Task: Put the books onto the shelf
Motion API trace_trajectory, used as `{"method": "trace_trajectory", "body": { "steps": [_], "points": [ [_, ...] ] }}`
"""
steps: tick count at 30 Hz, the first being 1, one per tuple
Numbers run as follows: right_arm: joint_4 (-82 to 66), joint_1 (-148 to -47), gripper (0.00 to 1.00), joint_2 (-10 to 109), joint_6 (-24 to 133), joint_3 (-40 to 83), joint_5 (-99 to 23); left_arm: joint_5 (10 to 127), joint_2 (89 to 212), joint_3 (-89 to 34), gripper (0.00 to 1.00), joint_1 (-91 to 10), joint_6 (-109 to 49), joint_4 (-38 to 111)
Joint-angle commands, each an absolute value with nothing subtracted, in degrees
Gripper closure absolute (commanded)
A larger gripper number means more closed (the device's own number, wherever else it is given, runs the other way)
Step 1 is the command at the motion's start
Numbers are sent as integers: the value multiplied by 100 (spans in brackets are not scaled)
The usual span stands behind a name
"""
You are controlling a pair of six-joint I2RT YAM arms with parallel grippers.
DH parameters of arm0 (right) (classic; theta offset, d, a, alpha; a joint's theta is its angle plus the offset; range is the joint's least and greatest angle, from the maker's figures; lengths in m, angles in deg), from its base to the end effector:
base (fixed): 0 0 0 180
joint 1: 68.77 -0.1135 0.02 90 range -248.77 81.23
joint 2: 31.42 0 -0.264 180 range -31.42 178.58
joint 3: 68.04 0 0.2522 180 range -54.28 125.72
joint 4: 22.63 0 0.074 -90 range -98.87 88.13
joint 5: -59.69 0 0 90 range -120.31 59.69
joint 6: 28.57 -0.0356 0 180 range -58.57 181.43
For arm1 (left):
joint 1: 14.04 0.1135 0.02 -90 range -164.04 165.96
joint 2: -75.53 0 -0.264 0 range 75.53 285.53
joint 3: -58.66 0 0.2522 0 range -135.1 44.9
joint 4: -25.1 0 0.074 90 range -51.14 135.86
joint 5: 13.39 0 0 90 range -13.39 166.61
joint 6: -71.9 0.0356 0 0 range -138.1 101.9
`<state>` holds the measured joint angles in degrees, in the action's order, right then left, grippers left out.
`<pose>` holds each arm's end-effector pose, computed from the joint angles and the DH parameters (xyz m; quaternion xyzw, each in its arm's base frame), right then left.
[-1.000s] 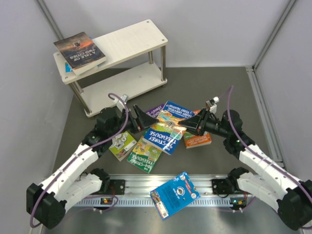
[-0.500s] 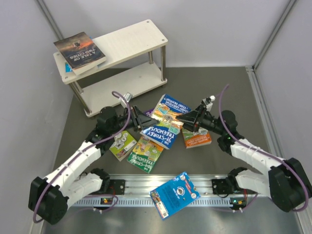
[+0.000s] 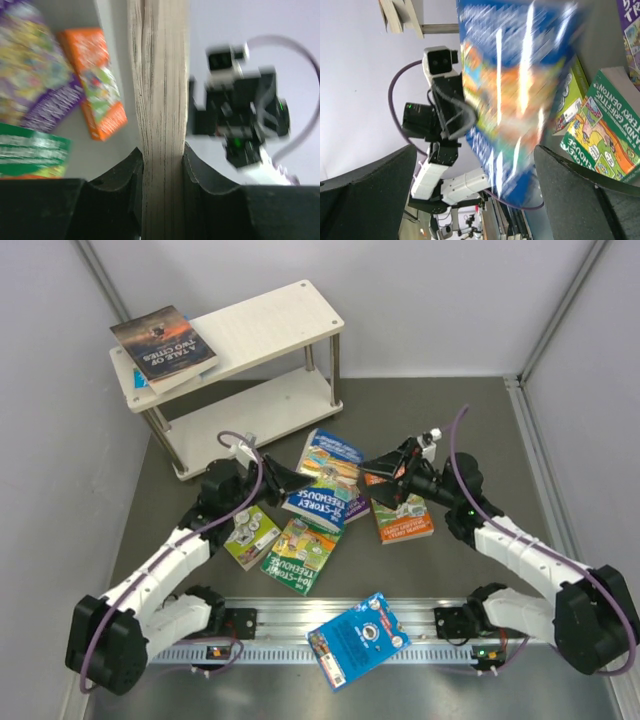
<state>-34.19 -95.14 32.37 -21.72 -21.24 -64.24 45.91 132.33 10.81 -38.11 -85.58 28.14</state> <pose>0.2131 0.1278 0.2669 0.1637 0.7159 0.6502 0.1950 0.1998 -0.1091 0.2734 -0.1223 0.7579 -0.5784 0.2759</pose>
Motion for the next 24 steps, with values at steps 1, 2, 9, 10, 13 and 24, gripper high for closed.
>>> {"method": "trace_trajectory", "body": {
  "steps": [1, 2, 9, 10, 13, 24],
  "points": [
    [-3717, -9505, 0, 2678, -2320, -2351, -6485, 5507, 13398, 1562, 100, -3207, -9015, 1735],
    [-3683, -9497, 0, 2616, -2347, -2465, -6485, 5638, 13476, 1781, 100, -3136, -9304, 1524],
    [-2550, -9339, 0, 1992, -1926, -2449, -6722, 6061, 14732, 1783, 100, -2819, -9904, -568],
    [-2488, -9303, 0, 1956, -1838, -2448, -6818, 6035, 15082, 1583, 100, -2784, -9939, -962],
    [-2171, -9207, 0, 1842, -1714, -2449, -6959, 5886, 15759, 1135, 100, -2722, -10124, -1570],
    [-1204, -8179, 0, 1727, -1091, -2264, -7829, 6763, 17351, 474, 100, -2652, -10853, -3327]
  ]
}}
